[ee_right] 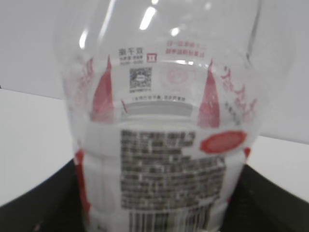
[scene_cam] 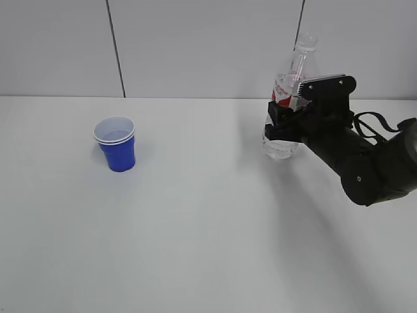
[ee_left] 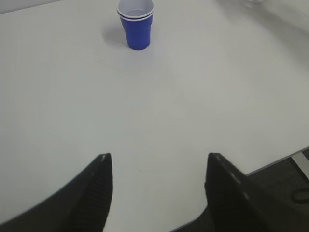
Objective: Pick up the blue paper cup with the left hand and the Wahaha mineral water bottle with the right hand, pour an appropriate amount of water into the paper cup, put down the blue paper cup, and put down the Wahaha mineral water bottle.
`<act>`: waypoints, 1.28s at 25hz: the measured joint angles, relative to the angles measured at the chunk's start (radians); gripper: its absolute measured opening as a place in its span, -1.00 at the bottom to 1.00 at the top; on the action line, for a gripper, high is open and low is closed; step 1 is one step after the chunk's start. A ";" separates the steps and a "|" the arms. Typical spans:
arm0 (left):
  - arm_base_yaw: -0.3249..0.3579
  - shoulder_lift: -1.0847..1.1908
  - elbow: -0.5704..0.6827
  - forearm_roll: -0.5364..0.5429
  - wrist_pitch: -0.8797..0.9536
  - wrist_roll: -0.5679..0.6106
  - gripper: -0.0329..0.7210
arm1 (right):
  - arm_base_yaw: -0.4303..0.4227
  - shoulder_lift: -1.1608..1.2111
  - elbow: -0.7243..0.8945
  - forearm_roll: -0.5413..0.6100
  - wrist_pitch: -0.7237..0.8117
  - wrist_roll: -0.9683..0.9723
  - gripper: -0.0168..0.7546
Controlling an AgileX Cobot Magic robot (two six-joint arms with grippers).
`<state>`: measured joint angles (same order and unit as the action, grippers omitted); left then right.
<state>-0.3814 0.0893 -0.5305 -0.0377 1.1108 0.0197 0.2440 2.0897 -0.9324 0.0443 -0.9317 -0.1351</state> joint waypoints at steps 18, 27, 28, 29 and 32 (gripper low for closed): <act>0.000 0.000 0.000 0.000 -0.002 0.000 0.30 | 0.000 0.013 -0.007 -0.002 0.103 -0.006 0.30; 0.000 0.000 0.000 0.000 -0.002 0.000 0.30 | 0.000 0.013 -0.007 -0.002 0.100 -0.008 0.30; 0.000 0.000 0.000 0.000 -0.002 0.000 0.30 | 0.000 0.013 -0.007 -0.004 0.100 -0.008 0.30; 0.000 0.000 0.000 0.000 -0.002 0.000 0.30 | 0.000 0.013 -0.007 -0.012 0.100 -0.008 0.30; 0.000 0.000 0.000 0.000 -0.002 0.000 0.30 | 0.000 0.013 -0.007 -0.044 0.094 -0.008 0.40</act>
<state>-0.3814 0.0893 -0.5305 -0.0377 1.1092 0.0197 0.2440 2.1031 -0.9394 0.0000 -0.8375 -0.1430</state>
